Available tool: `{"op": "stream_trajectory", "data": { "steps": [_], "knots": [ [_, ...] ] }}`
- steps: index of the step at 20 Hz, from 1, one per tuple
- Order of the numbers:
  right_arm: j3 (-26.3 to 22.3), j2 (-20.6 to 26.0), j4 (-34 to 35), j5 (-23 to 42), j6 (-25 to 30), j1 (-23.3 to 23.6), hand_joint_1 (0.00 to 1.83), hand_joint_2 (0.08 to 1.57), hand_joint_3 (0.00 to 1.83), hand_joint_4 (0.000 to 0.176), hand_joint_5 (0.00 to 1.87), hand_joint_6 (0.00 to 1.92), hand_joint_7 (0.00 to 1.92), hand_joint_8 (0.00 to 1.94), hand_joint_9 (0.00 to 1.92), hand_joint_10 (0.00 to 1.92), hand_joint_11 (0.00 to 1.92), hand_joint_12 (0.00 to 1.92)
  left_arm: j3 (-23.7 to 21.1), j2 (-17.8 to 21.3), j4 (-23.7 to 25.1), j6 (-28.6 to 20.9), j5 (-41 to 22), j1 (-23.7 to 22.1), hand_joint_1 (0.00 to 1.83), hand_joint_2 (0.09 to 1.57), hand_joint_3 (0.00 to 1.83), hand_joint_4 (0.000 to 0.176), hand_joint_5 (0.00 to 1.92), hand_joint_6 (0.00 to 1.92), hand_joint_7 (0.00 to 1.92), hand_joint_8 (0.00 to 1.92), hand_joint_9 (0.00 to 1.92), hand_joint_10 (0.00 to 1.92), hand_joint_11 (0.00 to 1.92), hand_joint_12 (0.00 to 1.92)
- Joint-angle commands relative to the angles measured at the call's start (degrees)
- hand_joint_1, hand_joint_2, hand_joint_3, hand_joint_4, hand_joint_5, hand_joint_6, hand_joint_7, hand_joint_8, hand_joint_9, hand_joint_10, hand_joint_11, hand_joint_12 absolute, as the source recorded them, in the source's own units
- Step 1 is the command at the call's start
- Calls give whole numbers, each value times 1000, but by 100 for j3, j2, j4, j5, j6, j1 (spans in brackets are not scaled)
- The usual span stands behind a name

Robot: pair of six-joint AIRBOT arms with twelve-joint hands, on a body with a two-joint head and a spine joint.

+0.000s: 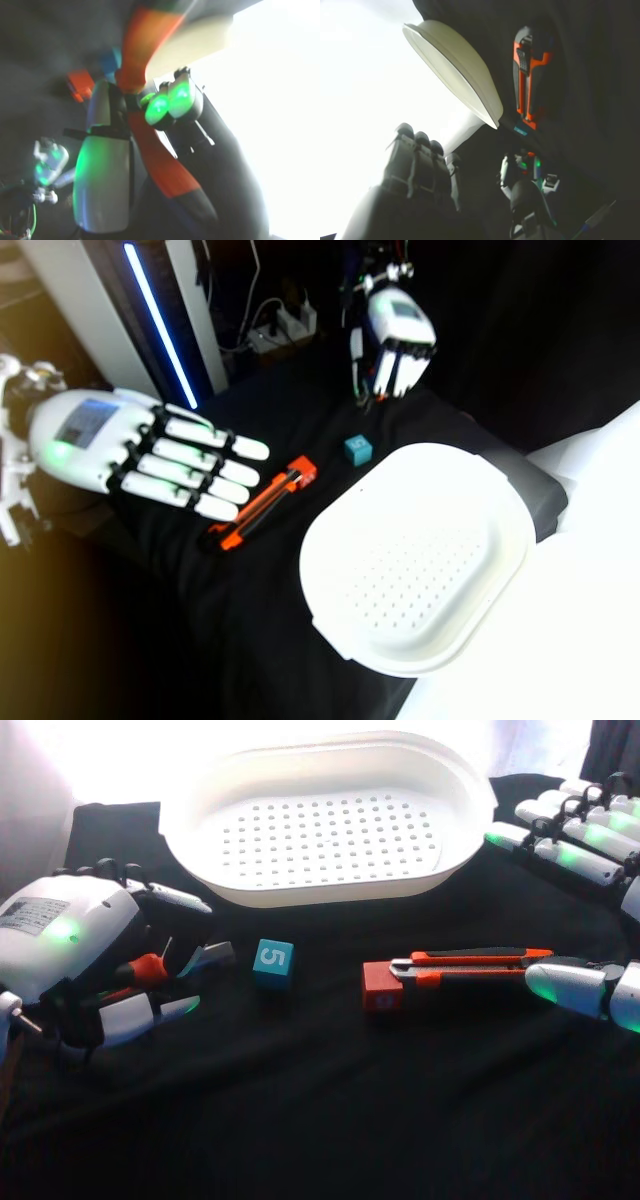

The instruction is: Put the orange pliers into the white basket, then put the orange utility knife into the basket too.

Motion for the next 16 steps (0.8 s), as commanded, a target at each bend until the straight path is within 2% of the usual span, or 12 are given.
{"op": "stream_trajectory", "data": {
  "steps": [1, 2, 4, 6, 7, 8, 9, 12, 13, 14, 15, 16],
  "knots": [
    [29, -8, -42, 701, -24, 60, 106, 1306, 7, 83, 0, 0, 0, 0, 0, 0, 0, 0, -13, 60, 261, -55, -910, -90, 1593, 1219, 0, 123, 1041, 1921, 1369, 1921, 1560, 1921, 1609, 1921],
    [27, -8, -39, 701, -23, 60, 104, 1306, 7, 80, 0, 0, 0, 0, 0, 0, 0, 0, -9, 92, 340, -57, -936, -177, 1621, 1207, 0, 71, 1021, 1921, 1365, 1921, 1564, 1921, 1621, 1921],
    [27, -8, -39, 701, -22, 60, 124, 1307, 5, 95, 0, 0, 0, 0, 0, 0, 0, 0, 180, 75, 453, -55, -546, -606, 1616, 1210, 0, 53, 979, 1921, 1348, 1921, 1549, 1921, 1606, 1921],
    [30, -8, -44, 700, -22, 60, 143, 1304, 2, 107, 0, 0, 0, 0, 0, 0, 0, 0, 612, -128, 475, -55, 227, -1289, 1667, 1185, 0, 35, 860, 1921, 1240, 1921, 1461, 1921, 1528, 1921],
    [34, -10, -47, 700, -22, 60, 170, 1300, 0, 117, 0, 0, 0, 0, 0, 0, 0, 0, 741, -198, 475, -55, 434, -1497, 1675, 1164, 0, 24, 878, 1921, 1212, 1921, 1434, 1921, 1500, 1921],
    [43, -23, -58, 699, -22, 59, 179, 1302, 0, 113, 0, 0, 0, 0, 0, 0, 0, 0, 990, -346, 475, -54, 825, -1811, 1648, 1158, 0, 20, 912, 1921, 1224, 1921, 1443, 1921, 1504, 1921],
    [51, -33, -81, 698, -20, 59, 100, 1306, 3, 117, 0, 0, 0, 0, 0, 0, 0, 0, 1170, -459, 474, -54, 1092, -2054, 1632, 1159, 0, 15, 924, 1921, 1195, 1921, 1427, 1921, 1502, 1921],
    [104, -36, -193, 671, 90, 59, 73, 1313, 5, 127, 0, 0, 0, 0, 0, 0, 0, 0, 1855, -965, 480, 54, 2194, -2827, 1558, 1196, 2, 10, 883, 1921, 1108, 1921, 1331, 1921, 1425, 1921],
    [130, -55, -239, 645, 129, 59, 59, 1315, 5, 109, 0, 0, 0, 0, 0, 0, 0, 0, 2034, -1115, 479, 138, 2445, -3015, 1532, 1203, 4, 7, 905, 1921, 1109, 1921, 1301, 1921, 1407, 1921],
    [160, -84, -284, 605, 176, 60, 70, 1318, 5, 83, 0, 0, 0, 0, 0, 0, 0, 0, 2258, -1311, 442, 253, 2780, -3223, 1481, 1248, 20, 0, 938, 1921, 1146, 1921, 1308, 1921, 1422, 1921],
    [192, -116, -327, 580, 243, 60, 75, 1316, 3, 87, 0, 0, 0, 0, 0, 0, 0, 0, 2461, -1485, 355, 296, 3014, -3299, 1453, 1269, 15, 0, 920, 1921, 1184, 1921, 1374, 1921, 1486, 1921],
    [215, -142, -364, 540, 281, 60, 140, 1310, 0, 79, 0, 0, 0, 0, 0, 0, 0, 0, 2710, -1706, 272, 312, 3268, -3380, 1506, 1236, 0, 0, 839, 1921, 1081, 1921, 1307, 1921, 1421, 1921]
  ]
}}
